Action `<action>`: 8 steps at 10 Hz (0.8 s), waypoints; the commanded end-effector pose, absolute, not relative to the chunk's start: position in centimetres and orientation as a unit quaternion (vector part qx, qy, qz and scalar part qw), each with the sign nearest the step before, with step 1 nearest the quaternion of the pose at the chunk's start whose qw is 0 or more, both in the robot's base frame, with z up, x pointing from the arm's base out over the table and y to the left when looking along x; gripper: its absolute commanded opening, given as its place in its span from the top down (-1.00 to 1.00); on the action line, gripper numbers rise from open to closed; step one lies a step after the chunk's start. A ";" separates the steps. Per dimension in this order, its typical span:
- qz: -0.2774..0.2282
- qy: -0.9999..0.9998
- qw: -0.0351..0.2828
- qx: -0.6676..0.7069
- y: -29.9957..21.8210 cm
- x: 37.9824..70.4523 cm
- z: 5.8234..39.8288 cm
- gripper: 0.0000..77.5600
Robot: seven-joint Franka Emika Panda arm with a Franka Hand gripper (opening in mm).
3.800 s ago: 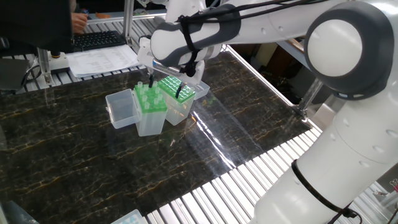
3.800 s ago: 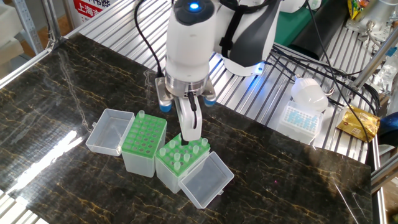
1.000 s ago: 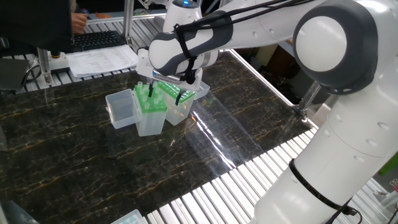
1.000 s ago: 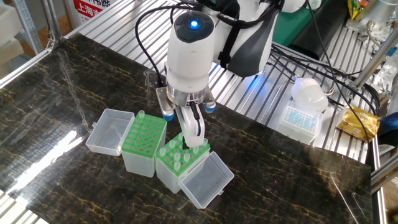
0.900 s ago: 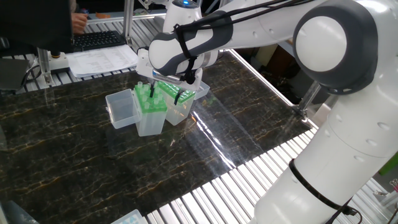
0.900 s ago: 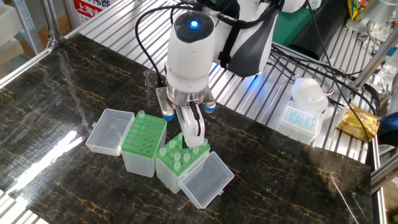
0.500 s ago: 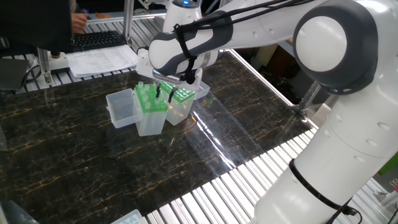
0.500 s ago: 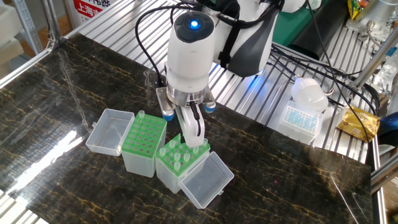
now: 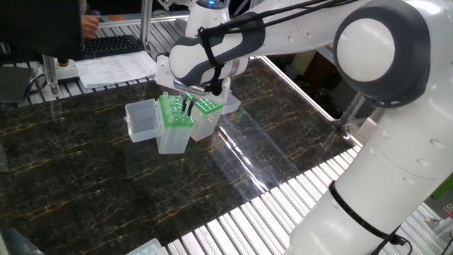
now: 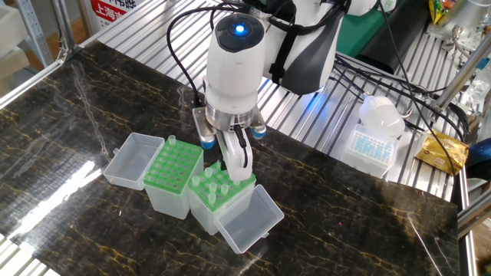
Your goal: Transfer all large pipette tips from one holder to another
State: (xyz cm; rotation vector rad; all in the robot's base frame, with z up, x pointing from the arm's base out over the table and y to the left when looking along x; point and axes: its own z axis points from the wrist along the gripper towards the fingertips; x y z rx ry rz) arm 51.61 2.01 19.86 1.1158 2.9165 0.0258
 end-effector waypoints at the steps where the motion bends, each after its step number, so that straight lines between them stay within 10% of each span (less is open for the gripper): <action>1: 0.008 0.934 0.011 0.358 2.0 51.7 20.0 0.97; 8: 0.018 0.929 0.008 0.369 2.7 51.8 20.9 0.97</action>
